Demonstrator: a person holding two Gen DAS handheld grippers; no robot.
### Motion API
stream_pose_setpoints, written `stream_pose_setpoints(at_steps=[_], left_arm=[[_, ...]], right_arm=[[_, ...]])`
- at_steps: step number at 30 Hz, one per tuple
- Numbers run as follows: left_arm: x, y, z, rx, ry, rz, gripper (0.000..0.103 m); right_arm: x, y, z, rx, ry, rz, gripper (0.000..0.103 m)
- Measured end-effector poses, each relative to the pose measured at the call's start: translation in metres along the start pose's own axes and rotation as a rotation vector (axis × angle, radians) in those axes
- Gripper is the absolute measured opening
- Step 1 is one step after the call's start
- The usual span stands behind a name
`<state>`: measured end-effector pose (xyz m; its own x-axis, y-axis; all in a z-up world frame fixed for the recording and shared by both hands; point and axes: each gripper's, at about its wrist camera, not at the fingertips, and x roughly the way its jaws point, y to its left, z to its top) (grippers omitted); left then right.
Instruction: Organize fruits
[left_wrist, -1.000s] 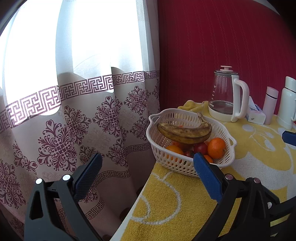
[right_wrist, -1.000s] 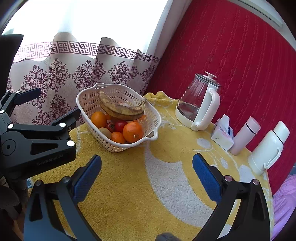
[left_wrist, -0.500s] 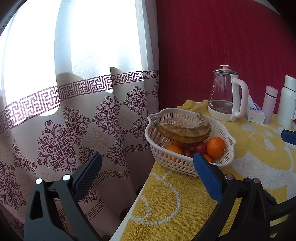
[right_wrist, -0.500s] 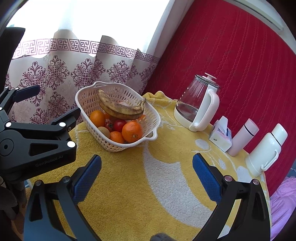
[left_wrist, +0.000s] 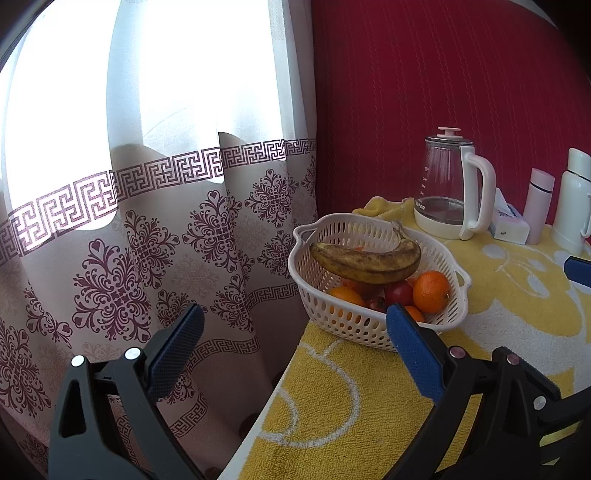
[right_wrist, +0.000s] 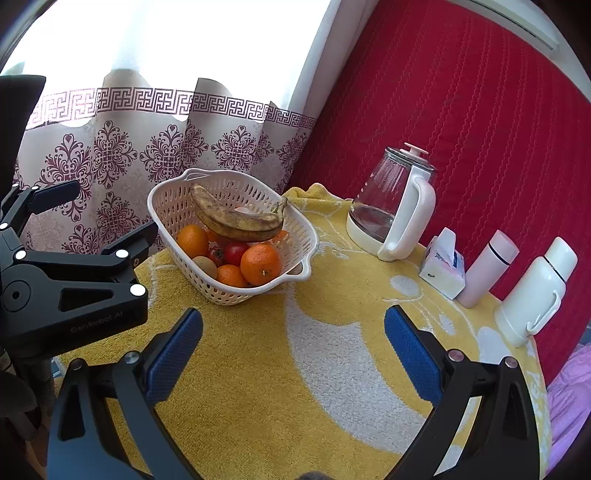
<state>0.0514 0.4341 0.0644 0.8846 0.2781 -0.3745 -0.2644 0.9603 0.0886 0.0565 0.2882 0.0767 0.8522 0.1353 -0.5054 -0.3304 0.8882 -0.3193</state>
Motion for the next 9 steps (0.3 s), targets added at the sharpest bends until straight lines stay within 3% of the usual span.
stream_pose_setpoints(at_steps=[5, 9], left_arm=[[0.001, -0.002, -0.001, 0.007, 0.001, -0.007, 0.100], [-0.004, -0.009, -0.002, 0.040, 0.001, -0.046, 0.100]], right_arm=[[0.001, -0.011, -0.008, 0.020, 0.033, -0.022, 0.098], [-0.001, -0.043, -0.030, 0.090, 0.092, -0.050, 0.098]])
